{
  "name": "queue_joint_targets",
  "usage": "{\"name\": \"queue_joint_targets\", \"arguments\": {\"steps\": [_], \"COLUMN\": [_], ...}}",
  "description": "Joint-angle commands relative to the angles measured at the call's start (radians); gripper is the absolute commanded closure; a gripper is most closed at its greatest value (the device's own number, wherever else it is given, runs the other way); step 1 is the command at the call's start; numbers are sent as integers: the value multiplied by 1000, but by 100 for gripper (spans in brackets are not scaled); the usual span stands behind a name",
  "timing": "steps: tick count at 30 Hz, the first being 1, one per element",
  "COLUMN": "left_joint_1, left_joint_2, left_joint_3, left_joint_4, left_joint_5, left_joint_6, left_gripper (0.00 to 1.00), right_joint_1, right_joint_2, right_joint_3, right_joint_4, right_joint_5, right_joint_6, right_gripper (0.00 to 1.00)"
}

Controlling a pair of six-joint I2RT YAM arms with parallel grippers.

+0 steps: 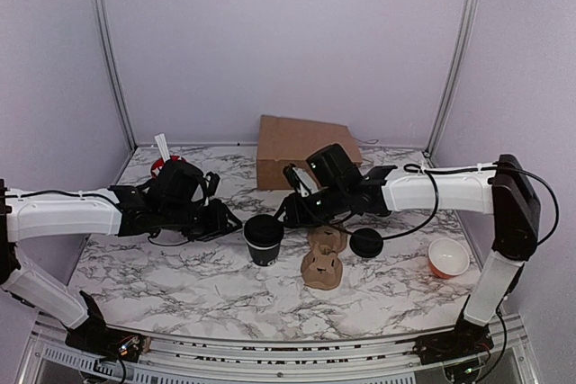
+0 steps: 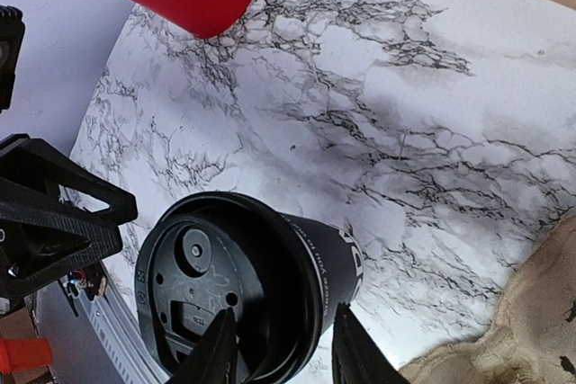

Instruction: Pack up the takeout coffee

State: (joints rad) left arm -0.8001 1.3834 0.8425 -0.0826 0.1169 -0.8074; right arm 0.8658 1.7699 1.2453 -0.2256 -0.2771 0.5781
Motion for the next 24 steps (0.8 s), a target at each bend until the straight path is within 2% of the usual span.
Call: {"name": "queue_joint_targets", "arguments": {"steps": [1,7,17,24], "left_joint_1": [28,44,44,41], "left_joint_2": [4,-10,34,70], "left_joint_3": [-20,-68,-69,-65], "left_joint_4": [40,121,168,171], "left_joint_5": [64,112,152,148], "left_joint_6": [-55,-82,-85,-87], "left_gripper": [73,68,68,73], "right_joint_1": [23,37,50,52], "right_joint_2": [15,16,32,28], "right_joint_3": [58,63,76,67], "right_joint_4": [-48,-63,-79,-84], "right_joint_5": [43,74,99,108], "right_joint_6": [-35,-49,-65,-64], "right_gripper": [65,64,63,63]}}
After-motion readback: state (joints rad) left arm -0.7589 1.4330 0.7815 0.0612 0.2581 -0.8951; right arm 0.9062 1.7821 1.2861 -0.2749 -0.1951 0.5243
